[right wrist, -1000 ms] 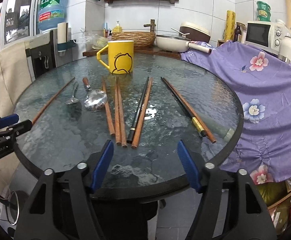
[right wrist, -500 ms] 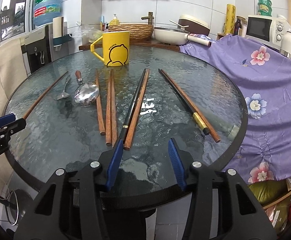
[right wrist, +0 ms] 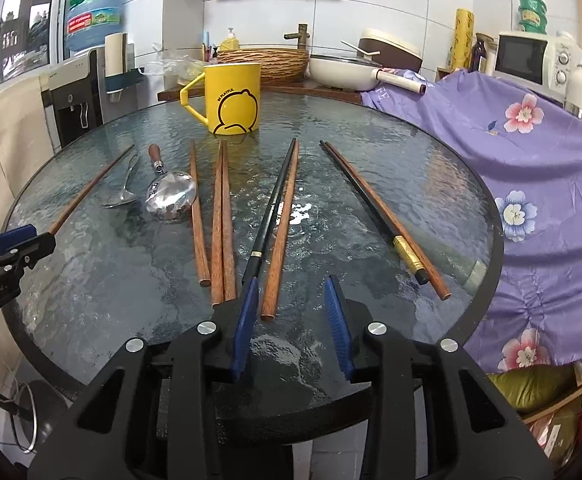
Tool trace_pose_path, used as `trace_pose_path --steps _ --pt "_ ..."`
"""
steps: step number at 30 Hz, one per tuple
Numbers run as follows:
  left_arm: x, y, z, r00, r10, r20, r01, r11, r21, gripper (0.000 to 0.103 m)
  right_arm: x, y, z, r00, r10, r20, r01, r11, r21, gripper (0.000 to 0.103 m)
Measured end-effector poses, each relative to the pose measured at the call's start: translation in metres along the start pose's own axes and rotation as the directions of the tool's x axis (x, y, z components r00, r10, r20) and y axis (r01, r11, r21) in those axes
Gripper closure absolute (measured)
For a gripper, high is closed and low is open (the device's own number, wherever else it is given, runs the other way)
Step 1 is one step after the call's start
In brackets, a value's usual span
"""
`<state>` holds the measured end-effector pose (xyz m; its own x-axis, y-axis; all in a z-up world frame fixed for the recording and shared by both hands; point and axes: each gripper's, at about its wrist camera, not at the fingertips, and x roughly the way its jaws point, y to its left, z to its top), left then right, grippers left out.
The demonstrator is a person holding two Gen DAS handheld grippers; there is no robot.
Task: Organize utensils
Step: 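Close the left tool on the lone wooden chopstick while the right tool grasps another wooden chopstick, then lift both held chopsticks and carry them over the yellow mug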
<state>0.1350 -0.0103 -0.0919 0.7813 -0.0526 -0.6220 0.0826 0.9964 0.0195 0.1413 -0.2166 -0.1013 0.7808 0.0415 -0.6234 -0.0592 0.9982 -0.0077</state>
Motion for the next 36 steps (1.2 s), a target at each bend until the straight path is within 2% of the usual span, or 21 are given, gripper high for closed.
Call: trace_pose_path --steps 6,11,12,13,14,17,20,24,27,36 --pt "-0.001 -0.006 -0.001 1.000 -0.008 0.005 0.008 1.000 0.018 0.076 -0.001 0.006 -0.001 1.000 0.011 0.004 -0.011 1.000 -0.013 0.083" --pt "-0.004 -0.010 -0.004 1.000 -0.004 0.012 0.003 1.000 0.026 0.082 -0.001 0.006 -0.002 1.000 0.012 0.012 -0.012 1.000 0.009 0.084" --pt "-0.004 -0.010 -0.005 1.000 -0.005 0.014 0.005 1.000 0.023 0.083 -0.001 0.006 -0.002 1.000 0.014 0.014 -0.014 1.000 0.008 0.086" --pt "-0.005 -0.009 -0.006 1.000 -0.005 0.015 0.004 1.000 0.023 0.084 -0.001 0.008 -0.002 1.000 0.011 0.017 -0.011 1.000 0.001 0.093" --pt "-0.006 -0.010 -0.006 1.000 -0.005 0.017 0.004 1.000 0.026 0.086 -0.001 0.009 -0.002 1.000 0.007 0.020 -0.007 1.000 -0.007 0.094" --pt "-0.006 -0.011 -0.006 1.000 -0.010 0.017 0.010 0.999 0.032 0.092 -0.001 0.008 -0.004 1.000 0.008 0.026 -0.008 1.000 -0.007 0.094" --pt "-0.006 -0.010 -0.006 1.000 -0.017 0.016 0.016 0.999 0.028 0.092 -0.001 0.005 -0.004 0.999 0.028 0.027 -0.028 1.000 0.004 0.095" --pt "-0.007 -0.002 -0.004 0.998 -0.064 0.010 0.064 0.998 -0.005 0.095 -0.002 0.001 -0.004 0.998 0.044 0.036 -0.044 0.999 0.009 0.095" --pt "-0.016 0.000 -0.001 0.998 -0.043 0.042 0.043 0.999 0.005 0.096 -0.008 0.000 -0.002 0.998 0.033 0.058 -0.033 0.999 -0.003 0.095" --pt "-0.041 0.006 0.015 0.991 -0.042 0.128 0.043 0.999 -0.001 0.096 -0.034 -0.008 0.018 0.989 0.035 0.144 -0.034 0.999 -0.004 0.095"
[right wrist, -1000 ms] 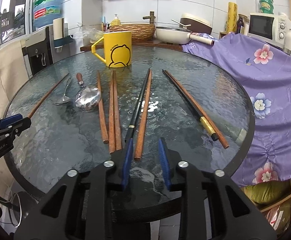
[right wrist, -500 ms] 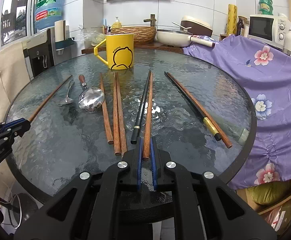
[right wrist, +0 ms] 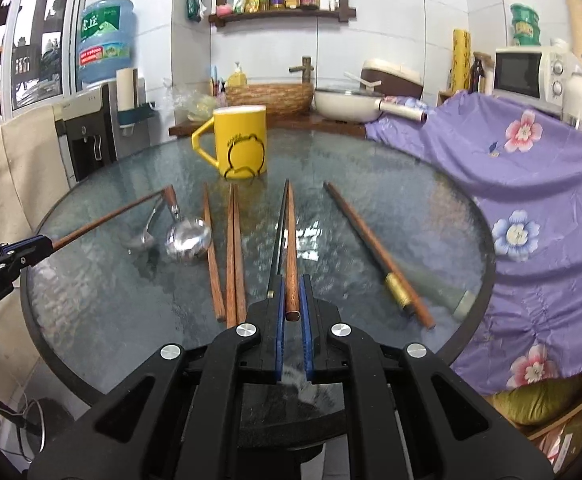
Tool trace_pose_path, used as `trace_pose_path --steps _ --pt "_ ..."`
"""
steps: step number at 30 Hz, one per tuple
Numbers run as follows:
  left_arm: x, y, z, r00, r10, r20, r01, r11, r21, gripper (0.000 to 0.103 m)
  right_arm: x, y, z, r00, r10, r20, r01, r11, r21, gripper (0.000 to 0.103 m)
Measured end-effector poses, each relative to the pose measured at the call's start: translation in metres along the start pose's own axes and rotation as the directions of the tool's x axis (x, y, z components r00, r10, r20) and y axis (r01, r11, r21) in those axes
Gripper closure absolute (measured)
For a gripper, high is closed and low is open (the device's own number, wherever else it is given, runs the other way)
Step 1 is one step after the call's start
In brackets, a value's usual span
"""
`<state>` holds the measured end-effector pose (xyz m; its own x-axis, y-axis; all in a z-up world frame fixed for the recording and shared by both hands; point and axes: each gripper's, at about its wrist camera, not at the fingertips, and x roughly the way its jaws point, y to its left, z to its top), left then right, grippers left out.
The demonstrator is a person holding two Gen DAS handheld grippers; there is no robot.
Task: Organize utensils
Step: 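Lift both held chopsticks and carry them over the yellow mug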
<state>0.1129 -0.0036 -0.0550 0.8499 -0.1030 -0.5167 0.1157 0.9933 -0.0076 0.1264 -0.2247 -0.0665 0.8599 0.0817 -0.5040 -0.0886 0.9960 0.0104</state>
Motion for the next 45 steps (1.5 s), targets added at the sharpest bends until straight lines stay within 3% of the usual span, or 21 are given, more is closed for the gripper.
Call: trace_pose_path --steps 15,26,34,45 --pt "-0.021 0.001 0.035 0.990 -0.018 0.143 0.017 1.000 0.007 0.096 -0.024 -0.006 0.041 0.991 0.013 0.130 -0.009 0.999 -0.036 0.095" --pt "-0.014 0.016 0.102 0.973 -0.105 0.207 0.102 0.994 0.023 0.097 -0.020 -0.018 0.111 0.979 0.084 0.184 -0.065 0.992 -0.106 0.095" --pt "0.005 0.025 0.156 0.969 -0.151 0.193 0.149 0.989 0.024 0.097 0.003 -0.022 0.173 0.985 0.102 0.139 -0.078 0.983 -0.164 0.095" --pt "0.033 0.021 0.207 0.976 -0.168 0.136 0.160 0.985 0.063 0.097 0.043 -0.025 0.234 0.988 0.151 0.033 -0.145 0.979 -0.142 0.095"
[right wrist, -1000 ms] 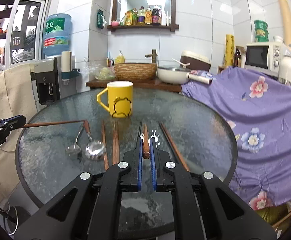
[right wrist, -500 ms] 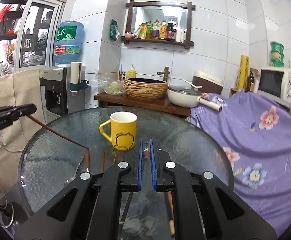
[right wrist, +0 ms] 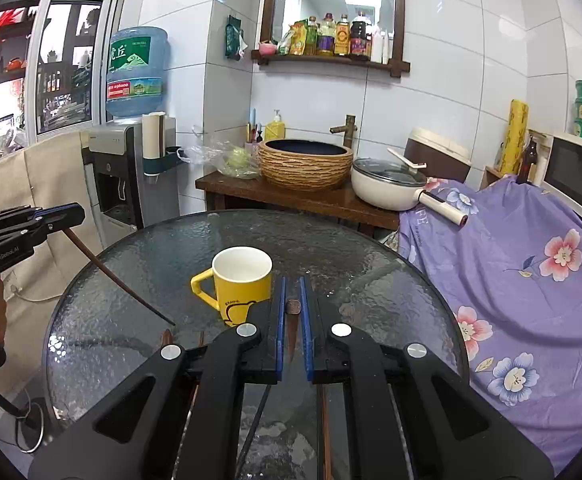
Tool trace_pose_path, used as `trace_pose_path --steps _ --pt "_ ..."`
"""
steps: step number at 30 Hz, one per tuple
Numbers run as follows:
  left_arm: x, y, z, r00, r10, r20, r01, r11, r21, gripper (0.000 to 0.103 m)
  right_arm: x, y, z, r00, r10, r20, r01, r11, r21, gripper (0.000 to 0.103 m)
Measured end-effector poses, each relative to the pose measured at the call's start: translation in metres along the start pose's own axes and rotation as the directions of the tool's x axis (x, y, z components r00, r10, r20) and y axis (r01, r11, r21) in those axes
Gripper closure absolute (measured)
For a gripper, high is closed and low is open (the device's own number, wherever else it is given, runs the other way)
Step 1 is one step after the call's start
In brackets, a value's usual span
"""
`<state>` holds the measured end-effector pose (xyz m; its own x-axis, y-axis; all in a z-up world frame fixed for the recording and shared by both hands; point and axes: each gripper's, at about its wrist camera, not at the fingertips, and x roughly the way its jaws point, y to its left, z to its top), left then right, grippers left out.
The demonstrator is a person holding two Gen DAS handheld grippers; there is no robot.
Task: Organize utensils
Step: 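Lift both held chopsticks and carry them over the yellow mug, then lower the chopsticks into the yellow mug and open both tools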
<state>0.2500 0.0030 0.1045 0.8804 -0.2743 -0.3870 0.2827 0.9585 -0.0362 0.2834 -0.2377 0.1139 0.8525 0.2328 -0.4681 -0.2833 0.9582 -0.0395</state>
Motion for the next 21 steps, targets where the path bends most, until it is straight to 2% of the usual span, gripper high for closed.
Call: trace_pose_path --steps 13,21 --pt "0.042 0.013 0.041 0.994 -0.031 -0.100 0.027 0.999 -0.043 0.097 0.040 -0.014 0.057 0.992 0.055 -0.116 -0.052 0.998 0.027 0.095" --pt "0.051 0.008 0.061 0.995 -0.011 -0.103 0.009 1.000 -0.018 0.097 0.051 -0.018 0.076 0.987 0.074 -0.140 -0.067 0.996 0.056 0.095"
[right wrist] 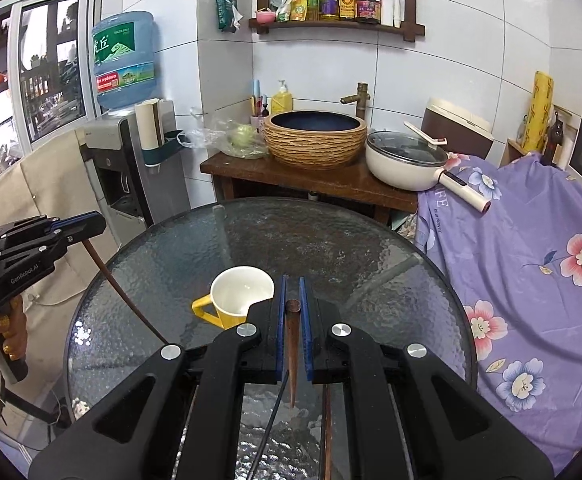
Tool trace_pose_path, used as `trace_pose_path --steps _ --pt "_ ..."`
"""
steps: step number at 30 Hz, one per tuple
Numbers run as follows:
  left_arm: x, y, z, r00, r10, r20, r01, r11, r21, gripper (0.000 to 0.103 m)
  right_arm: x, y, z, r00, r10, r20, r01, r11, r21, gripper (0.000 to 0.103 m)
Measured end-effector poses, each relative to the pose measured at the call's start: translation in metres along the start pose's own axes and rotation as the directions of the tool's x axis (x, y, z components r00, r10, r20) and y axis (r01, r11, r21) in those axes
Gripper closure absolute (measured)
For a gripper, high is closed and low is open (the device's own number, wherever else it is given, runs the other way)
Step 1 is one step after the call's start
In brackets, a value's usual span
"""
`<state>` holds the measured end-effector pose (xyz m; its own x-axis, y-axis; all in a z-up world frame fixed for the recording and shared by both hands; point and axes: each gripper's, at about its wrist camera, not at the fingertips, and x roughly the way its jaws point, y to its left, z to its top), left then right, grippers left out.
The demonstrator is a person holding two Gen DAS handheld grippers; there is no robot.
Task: Organize utensils
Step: 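Lower the chopsticks into the yellow mug and open both tools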
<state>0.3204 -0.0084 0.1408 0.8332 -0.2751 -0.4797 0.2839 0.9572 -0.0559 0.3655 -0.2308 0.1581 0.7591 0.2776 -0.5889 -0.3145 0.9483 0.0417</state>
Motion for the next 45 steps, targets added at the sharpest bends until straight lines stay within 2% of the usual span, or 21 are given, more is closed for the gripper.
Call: trace_pose_path --steps 7,12,17,21,29,36,45 --pt "-0.010 -0.006 0.030 0.999 0.000 0.039 0.000 1.000 0.005 0.097 -0.012 0.003 0.037 0.999 0.033 0.039 -0.034 0.999 0.028 0.095" --pt "-0.023 -0.005 0.061 0.995 -0.035 0.093 0.040 0.998 -0.055 0.097 -0.021 0.006 0.073 0.996 0.047 0.076 -0.051 0.997 0.053 0.095" --pt "-0.022 -0.013 0.086 0.988 0.016 0.153 -0.007 0.998 -0.055 0.097 -0.022 0.013 0.105 0.993 0.028 0.112 -0.034 0.998 0.060 0.095" --pt "-0.010 -0.010 0.095 0.987 0.017 0.161 0.000 0.994 -0.109 0.097 -0.014 0.014 0.118 0.992 0.022 0.123 -0.033 0.996 0.087 0.095" --pt "0.017 -0.001 0.092 0.986 0.034 0.161 -0.004 0.984 -0.179 0.097 0.008 0.018 0.123 0.992 0.011 0.126 -0.024 0.995 0.102 0.095" --pt "0.043 0.011 0.078 0.992 0.037 0.122 -0.008 0.973 -0.232 0.097 0.034 0.018 0.106 0.994 0.013 0.111 -0.025 0.994 0.107 0.095" --pt "0.062 0.011 0.054 0.997 0.039 0.073 -0.023 0.977 -0.210 0.097 0.067 0.012 0.081 0.998 0.011 0.057 -0.018 0.992 0.129 0.095"
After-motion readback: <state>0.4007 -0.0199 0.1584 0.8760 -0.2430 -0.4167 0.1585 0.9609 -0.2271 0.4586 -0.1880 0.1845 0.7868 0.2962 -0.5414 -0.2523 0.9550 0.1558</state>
